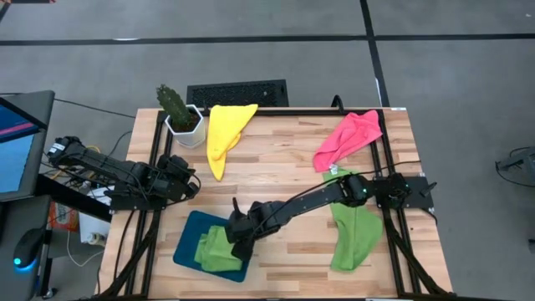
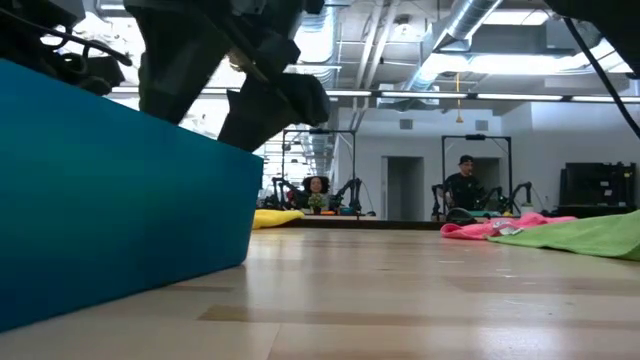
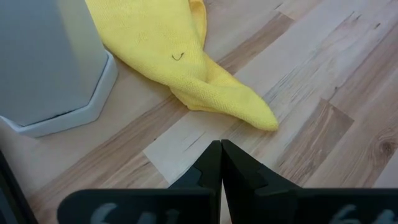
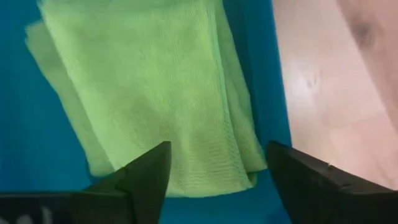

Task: Fold microfiber towels
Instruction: Stack the top folded green microfiber on the green microfiber cloth in the blue bin, then fold the yellow microfiber

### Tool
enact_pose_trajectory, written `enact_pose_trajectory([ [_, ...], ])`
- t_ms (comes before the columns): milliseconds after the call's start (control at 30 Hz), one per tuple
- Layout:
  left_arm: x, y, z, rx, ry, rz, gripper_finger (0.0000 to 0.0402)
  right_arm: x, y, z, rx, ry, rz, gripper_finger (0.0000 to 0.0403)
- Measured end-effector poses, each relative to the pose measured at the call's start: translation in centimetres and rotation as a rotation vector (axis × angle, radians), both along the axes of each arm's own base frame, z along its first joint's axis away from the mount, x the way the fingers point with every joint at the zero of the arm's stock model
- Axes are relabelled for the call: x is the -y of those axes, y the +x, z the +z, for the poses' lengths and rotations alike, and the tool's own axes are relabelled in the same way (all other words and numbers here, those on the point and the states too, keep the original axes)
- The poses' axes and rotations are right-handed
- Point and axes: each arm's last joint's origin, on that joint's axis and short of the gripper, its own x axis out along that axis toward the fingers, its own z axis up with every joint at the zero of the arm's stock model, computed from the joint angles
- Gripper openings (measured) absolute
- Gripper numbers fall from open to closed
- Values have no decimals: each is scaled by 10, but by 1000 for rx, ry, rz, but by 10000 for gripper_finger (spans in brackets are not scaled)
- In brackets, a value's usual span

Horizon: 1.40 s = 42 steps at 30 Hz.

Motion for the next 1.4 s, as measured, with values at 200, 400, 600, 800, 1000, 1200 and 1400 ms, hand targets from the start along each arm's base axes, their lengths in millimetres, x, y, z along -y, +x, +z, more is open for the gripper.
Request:
enact_pose_trajectory([
  [200, 0, 0, 0, 0, 0, 0, 0, -7, 2, 16, 81, -17, -1, 312],
  [400, 0, 0, 0, 0, 0, 0, 0, -39, -3, 34, 313, -259, -16, 295],
  [600, 0, 0, 0, 0, 1, 0, 0, -59, 17, -16, 389, -261, 41, 231],
  [800, 0, 0, 0, 0, 0, 0, 0, -42, 32, -42, 366, -243, 24, 168],
  [1000, 0, 0, 0, 2, -1, 3, 0, -45, 44, -62, 416, -150, 98, 129],
  [1200, 0, 1, 0, 11, -5, 6, 0, -41, 38, -55, 384, -272, 129, 108],
  [1400, 2, 7, 4, 81, -12, -19, 0, -36, 20, 18, 444, -510, 134, 105],
])
